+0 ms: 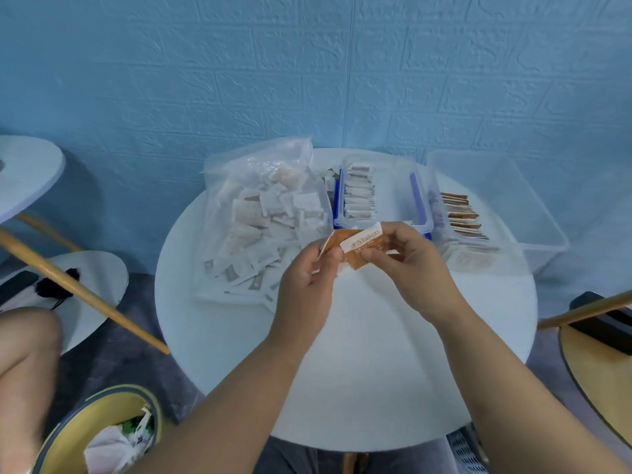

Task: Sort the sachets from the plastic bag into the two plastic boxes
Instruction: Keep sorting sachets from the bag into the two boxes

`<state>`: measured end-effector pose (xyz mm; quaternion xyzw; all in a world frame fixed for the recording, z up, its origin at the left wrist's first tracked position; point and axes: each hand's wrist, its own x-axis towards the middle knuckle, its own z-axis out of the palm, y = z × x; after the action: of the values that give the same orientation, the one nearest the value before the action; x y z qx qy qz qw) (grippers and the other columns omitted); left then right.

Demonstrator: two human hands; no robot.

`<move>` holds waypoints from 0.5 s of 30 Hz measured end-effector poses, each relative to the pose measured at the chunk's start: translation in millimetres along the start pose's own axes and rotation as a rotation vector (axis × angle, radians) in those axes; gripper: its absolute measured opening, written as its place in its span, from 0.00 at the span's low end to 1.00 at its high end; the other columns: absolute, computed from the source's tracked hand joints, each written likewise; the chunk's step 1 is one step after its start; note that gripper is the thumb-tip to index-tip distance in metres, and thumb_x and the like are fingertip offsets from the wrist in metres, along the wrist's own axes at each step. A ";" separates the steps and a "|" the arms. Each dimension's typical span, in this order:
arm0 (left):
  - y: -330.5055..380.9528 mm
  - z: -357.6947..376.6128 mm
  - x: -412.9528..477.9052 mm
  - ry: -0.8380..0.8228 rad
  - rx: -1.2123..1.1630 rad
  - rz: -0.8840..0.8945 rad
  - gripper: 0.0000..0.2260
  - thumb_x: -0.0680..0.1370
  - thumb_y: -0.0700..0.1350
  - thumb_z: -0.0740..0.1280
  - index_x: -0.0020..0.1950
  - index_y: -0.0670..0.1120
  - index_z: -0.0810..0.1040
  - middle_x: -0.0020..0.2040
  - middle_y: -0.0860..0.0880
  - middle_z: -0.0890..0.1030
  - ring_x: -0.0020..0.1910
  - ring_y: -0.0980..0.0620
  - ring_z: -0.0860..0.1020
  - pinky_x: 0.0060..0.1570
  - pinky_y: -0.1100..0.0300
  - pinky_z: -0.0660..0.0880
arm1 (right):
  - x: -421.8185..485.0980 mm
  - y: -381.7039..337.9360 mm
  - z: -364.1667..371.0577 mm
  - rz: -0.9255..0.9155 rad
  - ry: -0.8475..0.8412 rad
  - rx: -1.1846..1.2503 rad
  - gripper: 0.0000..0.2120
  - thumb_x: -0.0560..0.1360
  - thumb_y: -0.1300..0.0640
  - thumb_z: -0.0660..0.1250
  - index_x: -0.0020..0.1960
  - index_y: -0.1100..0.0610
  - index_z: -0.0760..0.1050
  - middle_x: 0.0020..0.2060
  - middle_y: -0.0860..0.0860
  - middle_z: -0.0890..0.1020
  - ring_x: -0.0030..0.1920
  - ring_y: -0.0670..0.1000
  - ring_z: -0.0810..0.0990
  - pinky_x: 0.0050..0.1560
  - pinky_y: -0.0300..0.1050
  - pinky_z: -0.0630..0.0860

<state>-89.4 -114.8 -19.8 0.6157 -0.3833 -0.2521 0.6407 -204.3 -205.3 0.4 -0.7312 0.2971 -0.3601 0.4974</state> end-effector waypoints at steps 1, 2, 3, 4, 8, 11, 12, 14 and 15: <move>-0.7 2.8 -0.2 -0.015 -0.011 0.000 0.09 0.76 0.53 0.60 0.51 0.59 0.78 0.50 0.56 0.82 0.51 0.56 0.80 0.52 0.57 0.76 | -1.5 0.6 -6.0 0.012 0.002 -0.012 0.10 0.72 0.63 0.69 0.46 0.49 0.76 0.40 0.43 0.82 0.45 0.46 0.80 0.50 0.42 0.77; -1.3 6.0 -1.5 -0.029 -0.027 -0.006 0.08 0.78 0.52 0.61 0.52 0.58 0.78 0.50 0.55 0.82 0.50 0.55 0.80 0.52 0.56 0.77 | -3.1 2.2 -12.2 0.022 0.003 -0.024 0.10 0.72 0.63 0.69 0.46 0.49 0.76 0.41 0.43 0.82 0.45 0.46 0.80 0.50 0.41 0.77; -3.4 9.1 -2.7 -0.036 -0.045 -0.017 0.07 0.79 0.49 0.61 0.51 0.56 0.78 0.50 0.54 0.82 0.50 0.54 0.80 0.52 0.56 0.77 | -5.4 4.2 -18.2 0.034 0.005 -0.028 0.09 0.72 0.63 0.69 0.46 0.50 0.76 0.42 0.43 0.82 0.46 0.47 0.80 0.51 0.42 0.78; -5.1 12.1 -4.7 -0.034 -0.072 -0.029 0.07 0.80 0.46 0.61 0.50 0.54 0.78 0.48 0.53 0.83 0.49 0.53 0.81 0.50 0.56 0.78 | -8.2 6.8 -23.9 0.049 0.015 -0.022 0.08 0.72 0.63 0.69 0.47 0.51 0.76 0.43 0.44 0.83 0.47 0.48 0.81 0.51 0.44 0.78; -21.7 23.1 -11.3 0.025 -0.184 -0.151 0.06 0.79 0.38 0.62 0.44 0.47 0.74 0.45 0.47 0.82 0.47 0.49 0.81 0.46 0.60 0.77 | -20.2 13.2 -43.9 0.119 0.089 0.073 0.09 0.73 0.67 0.67 0.46 0.54 0.75 0.45 0.49 0.83 0.46 0.47 0.82 0.47 0.42 0.80; -31.7 26.6 -14.9 0.055 -0.139 -0.158 0.08 0.79 0.36 0.60 0.45 0.48 0.70 0.45 0.45 0.81 0.47 0.52 0.81 0.49 0.60 0.76 | -28.4 14.3 -51.8 0.149 0.069 0.100 0.09 0.72 0.68 0.67 0.46 0.54 0.75 0.42 0.45 0.83 0.42 0.42 0.82 0.43 0.35 0.79; -33.5 27.3 -15.4 0.049 -0.099 -0.136 0.08 0.79 0.37 0.59 0.45 0.49 0.69 0.45 0.45 0.81 0.47 0.53 0.81 0.49 0.60 0.76 | -30.5 15.2 -52.5 0.155 0.052 0.080 0.10 0.72 0.67 0.67 0.46 0.53 0.75 0.40 0.43 0.84 0.40 0.40 0.82 0.42 0.32 0.77; -35.9 28.3 -15.4 0.024 -0.009 -0.103 0.07 0.80 0.40 0.59 0.46 0.52 0.67 0.45 0.44 0.81 0.47 0.53 0.81 0.51 0.57 0.75 | -33.3 17.6 -50.2 0.158 0.004 0.012 0.11 0.71 0.66 0.69 0.45 0.51 0.76 0.37 0.40 0.84 0.39 0.39 0.81 0.42 0.30 0.75; -36.7 28.3 -15.4 0.008 0.040 -0.097 0.06 0.80 0.42 0.59 0.46 0.53 0.66 0.45 0.44 0.81 0.46 0.52 0.81 0.51 0.56 0.74 | -33.8 19.2 -47.2 0.159 -0.019 -0.021 0.12 0.71 0.66 0.70 0.44 0.49 0.77 0.37 0.40 0.84 0.39 0.40 0.81 0.42 0.30 0.74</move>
<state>-115.6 -123.6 -60.1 0.6472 -0.3553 -0.2728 0.6169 -263.6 -209.1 -13.9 -0.7138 0.3533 -0.3094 0.5196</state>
